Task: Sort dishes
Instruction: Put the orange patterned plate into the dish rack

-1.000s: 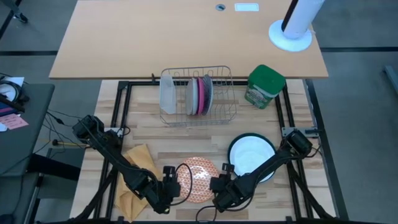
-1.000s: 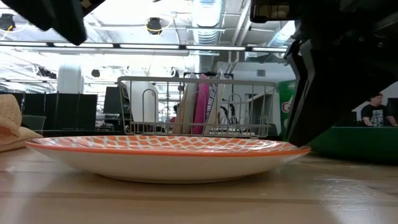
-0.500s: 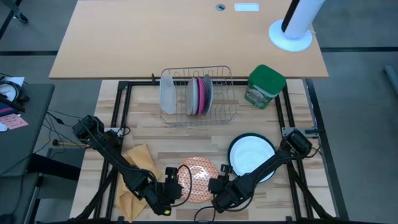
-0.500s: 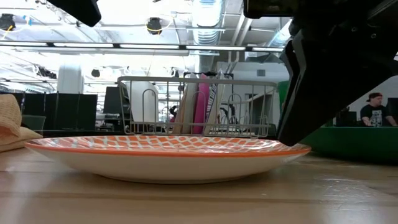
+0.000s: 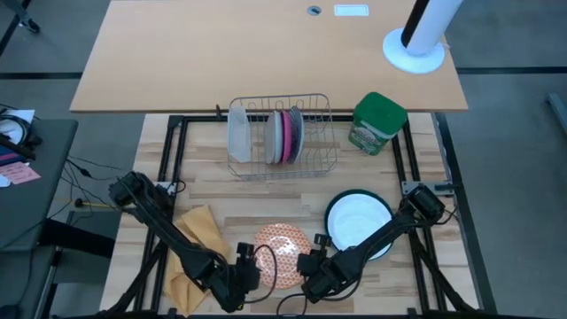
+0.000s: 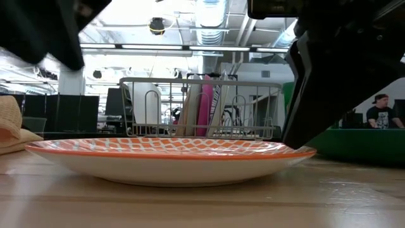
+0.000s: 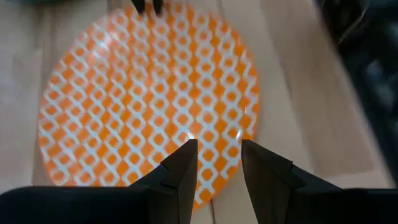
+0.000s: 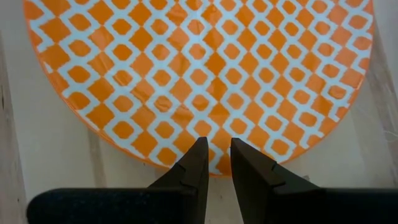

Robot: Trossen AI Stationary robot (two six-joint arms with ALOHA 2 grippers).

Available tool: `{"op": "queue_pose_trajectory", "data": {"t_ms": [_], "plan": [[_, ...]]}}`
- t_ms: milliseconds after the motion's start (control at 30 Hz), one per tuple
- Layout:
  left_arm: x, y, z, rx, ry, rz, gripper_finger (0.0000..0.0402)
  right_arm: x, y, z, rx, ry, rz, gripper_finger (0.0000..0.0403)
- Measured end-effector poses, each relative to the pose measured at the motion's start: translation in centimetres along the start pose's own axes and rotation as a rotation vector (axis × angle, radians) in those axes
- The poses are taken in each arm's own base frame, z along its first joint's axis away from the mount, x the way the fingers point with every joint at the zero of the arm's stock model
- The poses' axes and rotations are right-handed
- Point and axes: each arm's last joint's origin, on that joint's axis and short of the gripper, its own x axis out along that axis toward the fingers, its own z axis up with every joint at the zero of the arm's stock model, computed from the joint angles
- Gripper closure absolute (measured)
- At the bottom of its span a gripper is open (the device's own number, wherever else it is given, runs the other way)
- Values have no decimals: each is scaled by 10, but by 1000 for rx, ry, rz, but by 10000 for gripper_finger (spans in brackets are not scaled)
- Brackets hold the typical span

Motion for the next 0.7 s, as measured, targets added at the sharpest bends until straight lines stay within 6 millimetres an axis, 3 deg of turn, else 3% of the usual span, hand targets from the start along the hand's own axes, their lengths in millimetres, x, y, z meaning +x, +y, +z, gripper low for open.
{"op": "queue_pose_trajectory", "data": {"t_ms": [200, 467, 700], "plan": [[15, -9, -11, 70, 25, 46, 282, 0, 0, 0, -1, 0, 2, 333], [9, -20, -15, 114, 18, 13, 282, 13, -3, -9, 23, -6, 31, 333], [5, -23, -16, 217, -18, 91, 273, 18, -4, -13, 28, 1, 48, 333]]}}
